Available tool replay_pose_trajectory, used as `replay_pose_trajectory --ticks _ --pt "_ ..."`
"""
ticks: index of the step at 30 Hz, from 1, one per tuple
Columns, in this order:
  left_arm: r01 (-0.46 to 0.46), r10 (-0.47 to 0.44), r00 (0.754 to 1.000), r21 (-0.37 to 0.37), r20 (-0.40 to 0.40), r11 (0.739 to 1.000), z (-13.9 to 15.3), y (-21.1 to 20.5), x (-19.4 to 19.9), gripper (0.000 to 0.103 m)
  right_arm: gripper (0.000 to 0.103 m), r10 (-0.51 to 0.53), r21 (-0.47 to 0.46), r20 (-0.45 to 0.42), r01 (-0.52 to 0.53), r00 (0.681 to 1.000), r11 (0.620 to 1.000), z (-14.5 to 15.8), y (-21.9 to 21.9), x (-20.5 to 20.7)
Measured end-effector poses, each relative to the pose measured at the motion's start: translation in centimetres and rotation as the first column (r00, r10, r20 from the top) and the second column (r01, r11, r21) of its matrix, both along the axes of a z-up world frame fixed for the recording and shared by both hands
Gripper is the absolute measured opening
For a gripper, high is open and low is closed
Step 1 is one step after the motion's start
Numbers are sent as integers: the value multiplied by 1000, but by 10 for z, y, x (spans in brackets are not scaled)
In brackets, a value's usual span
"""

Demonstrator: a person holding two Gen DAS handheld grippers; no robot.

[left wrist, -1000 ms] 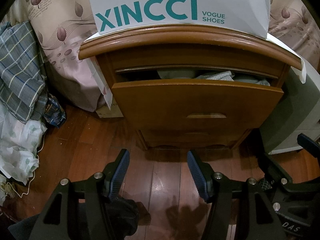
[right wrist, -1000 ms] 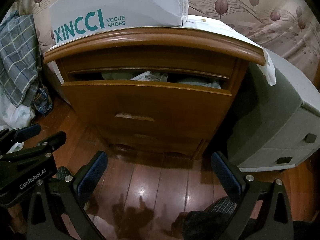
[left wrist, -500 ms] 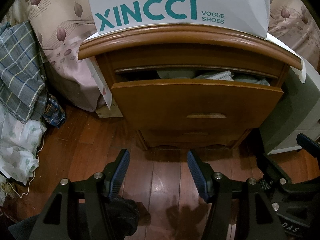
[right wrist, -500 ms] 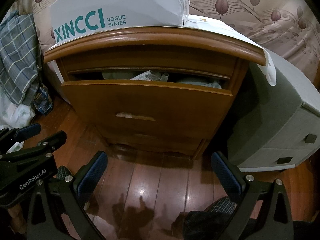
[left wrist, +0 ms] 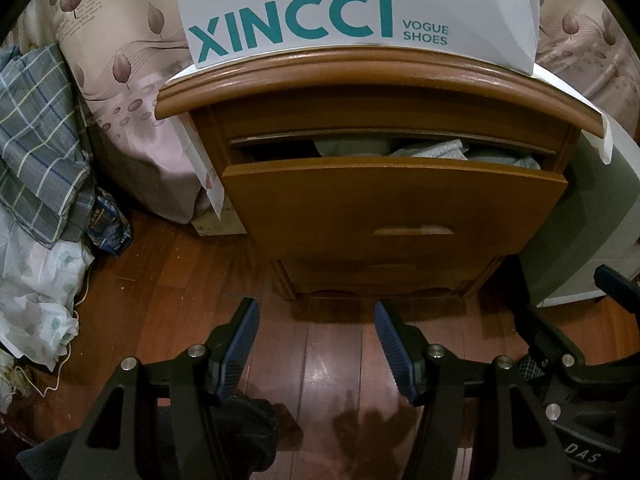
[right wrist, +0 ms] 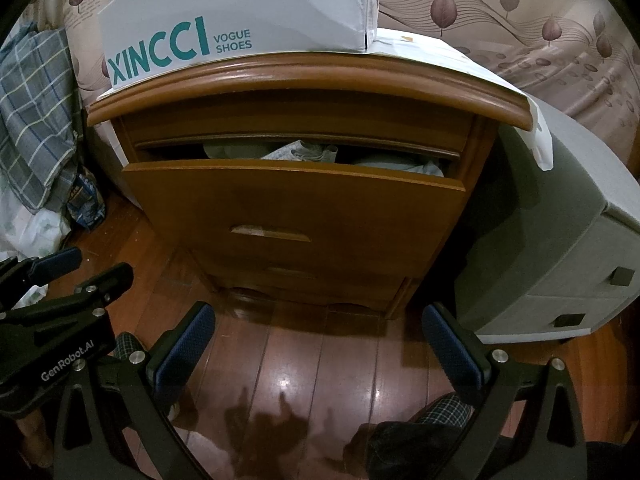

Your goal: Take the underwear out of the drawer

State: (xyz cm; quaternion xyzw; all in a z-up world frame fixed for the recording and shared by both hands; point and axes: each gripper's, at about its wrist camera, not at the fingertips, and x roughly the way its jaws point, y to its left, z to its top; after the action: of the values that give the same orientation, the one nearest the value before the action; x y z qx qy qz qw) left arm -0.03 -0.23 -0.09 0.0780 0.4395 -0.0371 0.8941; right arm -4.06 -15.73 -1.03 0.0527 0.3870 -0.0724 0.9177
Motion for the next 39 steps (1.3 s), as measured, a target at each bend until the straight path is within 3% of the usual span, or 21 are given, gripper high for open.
replay_pose_trajectory --ticks 28,33,39 --pt "1 -1 1000 -5 -8 1000 0 4 0 62 102 -5 3 -1 5 1000 1000 0 0 0" --pt "-12 9 999 -69 -39 998 2 12 3 62 102 -23 12 -3 23 1000 1000 0 -1 -1" --pt "-93 57 988 -253 -145 963 -1 36 19 62 102 -53 17 10 53 999 998 6 -9 -4"
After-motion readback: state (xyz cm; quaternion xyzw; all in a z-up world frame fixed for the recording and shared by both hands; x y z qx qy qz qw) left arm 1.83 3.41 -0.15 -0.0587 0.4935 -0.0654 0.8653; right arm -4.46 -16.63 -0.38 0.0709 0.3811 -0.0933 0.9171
